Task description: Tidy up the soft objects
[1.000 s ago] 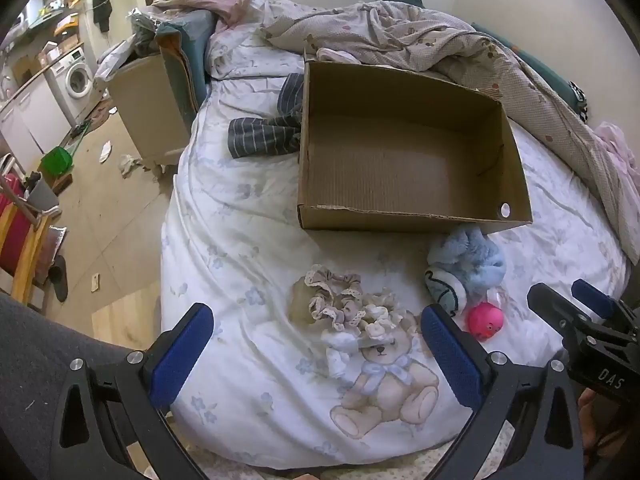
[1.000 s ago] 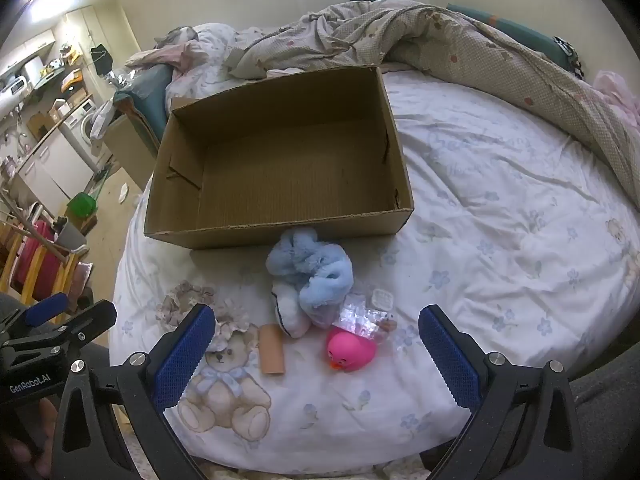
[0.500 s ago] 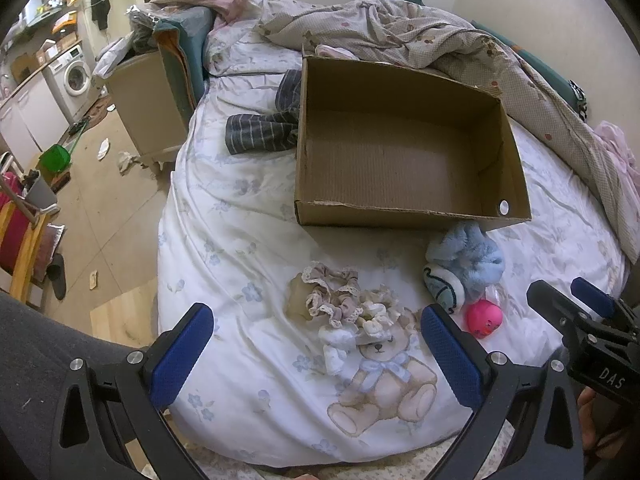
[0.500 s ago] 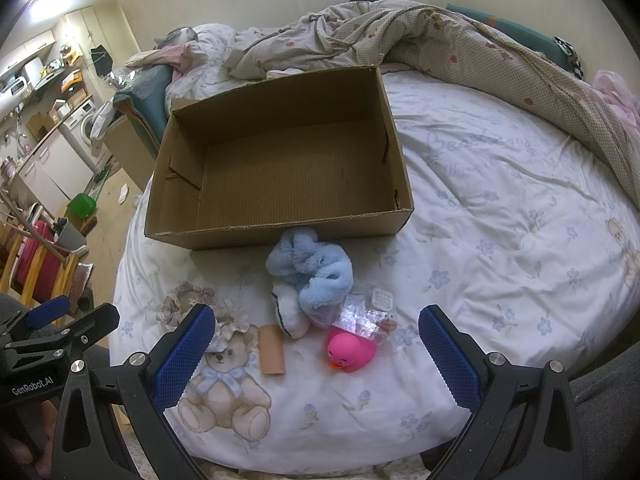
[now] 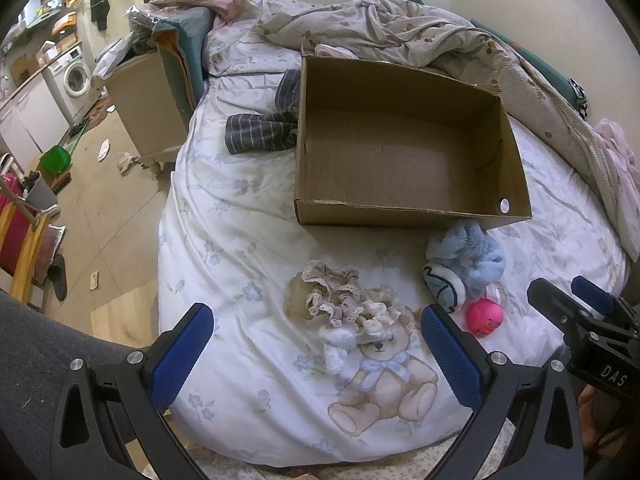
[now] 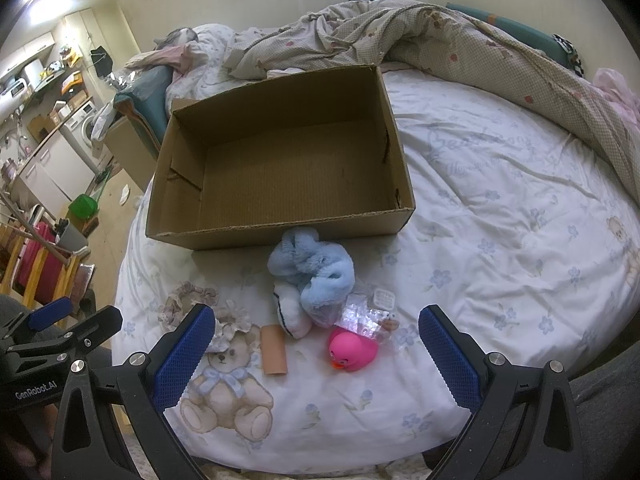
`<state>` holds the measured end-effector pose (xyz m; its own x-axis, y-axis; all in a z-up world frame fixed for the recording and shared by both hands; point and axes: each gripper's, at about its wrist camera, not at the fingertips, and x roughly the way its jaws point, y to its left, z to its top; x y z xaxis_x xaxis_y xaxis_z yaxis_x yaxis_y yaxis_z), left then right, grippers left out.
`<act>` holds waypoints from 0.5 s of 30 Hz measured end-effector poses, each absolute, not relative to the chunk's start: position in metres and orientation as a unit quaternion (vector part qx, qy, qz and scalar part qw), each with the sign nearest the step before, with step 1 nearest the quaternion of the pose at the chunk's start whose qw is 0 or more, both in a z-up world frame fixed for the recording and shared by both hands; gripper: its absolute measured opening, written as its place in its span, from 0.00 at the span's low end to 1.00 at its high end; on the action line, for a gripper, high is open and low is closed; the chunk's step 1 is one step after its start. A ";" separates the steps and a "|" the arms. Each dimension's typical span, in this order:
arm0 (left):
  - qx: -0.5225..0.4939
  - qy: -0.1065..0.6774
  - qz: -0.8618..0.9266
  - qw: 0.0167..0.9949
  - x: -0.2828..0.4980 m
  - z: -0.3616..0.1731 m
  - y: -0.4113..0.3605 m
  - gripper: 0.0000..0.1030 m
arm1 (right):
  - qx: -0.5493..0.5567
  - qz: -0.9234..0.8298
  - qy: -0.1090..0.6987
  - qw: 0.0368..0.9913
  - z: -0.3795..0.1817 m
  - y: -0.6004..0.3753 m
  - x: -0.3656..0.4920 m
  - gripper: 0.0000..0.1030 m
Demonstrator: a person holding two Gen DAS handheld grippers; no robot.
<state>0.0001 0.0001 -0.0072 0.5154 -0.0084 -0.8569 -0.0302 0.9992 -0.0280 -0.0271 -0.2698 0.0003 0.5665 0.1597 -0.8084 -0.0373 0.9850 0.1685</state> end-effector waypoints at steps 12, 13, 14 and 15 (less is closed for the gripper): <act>-0.021 0.493 0.007 0.869 0.001 -0.006 0.002 1.00 | 0.067 0.056 0.462 0.882 0.000 -0.270 -0.027 1.00; -0.021 0.493 0.007 0.869 0.001 -0.006 0.002 1.00 | 0.067 0.056 0.463 0.882 0.000 -0.270 -0.027 1.00; -0.021 0.494 0.007 0.869 0.001 -0.006 0.002 1.00 | 0.067 0.056 0.463 0.882 0.000 -0.270 -0.027 1.00; -0.021 0.494 0.007 0.869 0.001 -0.006 0.002 1.00 | 0.067 0.056 0.463 0.882 0.000 -0.270 -0.027 1.00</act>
